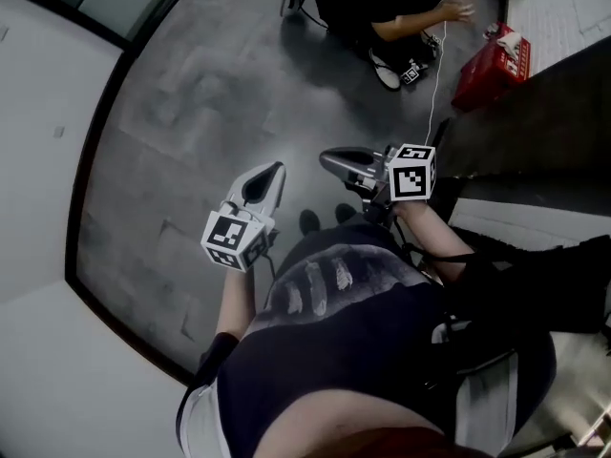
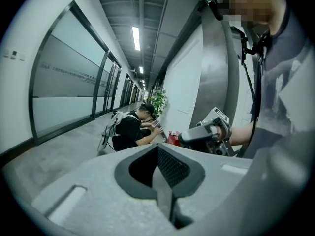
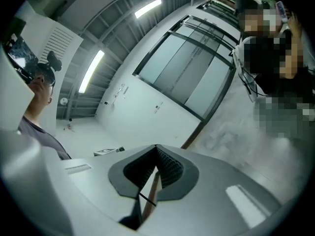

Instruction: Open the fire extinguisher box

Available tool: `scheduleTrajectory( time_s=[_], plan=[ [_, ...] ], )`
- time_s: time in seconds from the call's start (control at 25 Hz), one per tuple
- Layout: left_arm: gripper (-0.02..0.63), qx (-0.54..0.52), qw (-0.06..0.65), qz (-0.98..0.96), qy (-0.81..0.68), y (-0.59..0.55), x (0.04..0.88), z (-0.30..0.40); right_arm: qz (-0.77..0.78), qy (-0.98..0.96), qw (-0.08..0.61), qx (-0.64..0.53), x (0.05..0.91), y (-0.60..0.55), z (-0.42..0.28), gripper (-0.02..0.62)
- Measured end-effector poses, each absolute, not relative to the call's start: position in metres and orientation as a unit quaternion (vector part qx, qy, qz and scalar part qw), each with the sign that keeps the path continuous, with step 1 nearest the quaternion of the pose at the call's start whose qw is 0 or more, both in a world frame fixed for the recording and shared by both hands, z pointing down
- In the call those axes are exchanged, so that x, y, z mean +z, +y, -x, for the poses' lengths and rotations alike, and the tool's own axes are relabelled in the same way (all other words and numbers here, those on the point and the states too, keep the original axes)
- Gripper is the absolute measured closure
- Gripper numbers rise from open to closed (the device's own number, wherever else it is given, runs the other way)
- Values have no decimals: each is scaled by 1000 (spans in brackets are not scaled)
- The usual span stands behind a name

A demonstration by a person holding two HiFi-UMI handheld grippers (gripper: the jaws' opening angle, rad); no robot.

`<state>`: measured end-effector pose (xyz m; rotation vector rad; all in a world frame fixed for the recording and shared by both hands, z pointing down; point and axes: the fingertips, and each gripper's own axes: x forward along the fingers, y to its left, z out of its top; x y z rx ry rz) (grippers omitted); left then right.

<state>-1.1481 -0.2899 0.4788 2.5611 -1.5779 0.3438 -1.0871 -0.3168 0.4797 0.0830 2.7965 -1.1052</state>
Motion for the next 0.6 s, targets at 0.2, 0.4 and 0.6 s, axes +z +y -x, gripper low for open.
scheduleTrajectory(
  time_s=[0.2,0.4,0.6],
  plan=[
    [606,117,48,-867,-482,-307,481,1150,-12,931,76,-357,481,-315,1095,597],
    [606,135,41,-878,-458,-317,484,1169,32,927,66,-369,488,-315,1100,597],
    [606,125,65,-897,-419,-323,490,1168,87,921,52,-377,499,-310,1096,597]
  ],
)
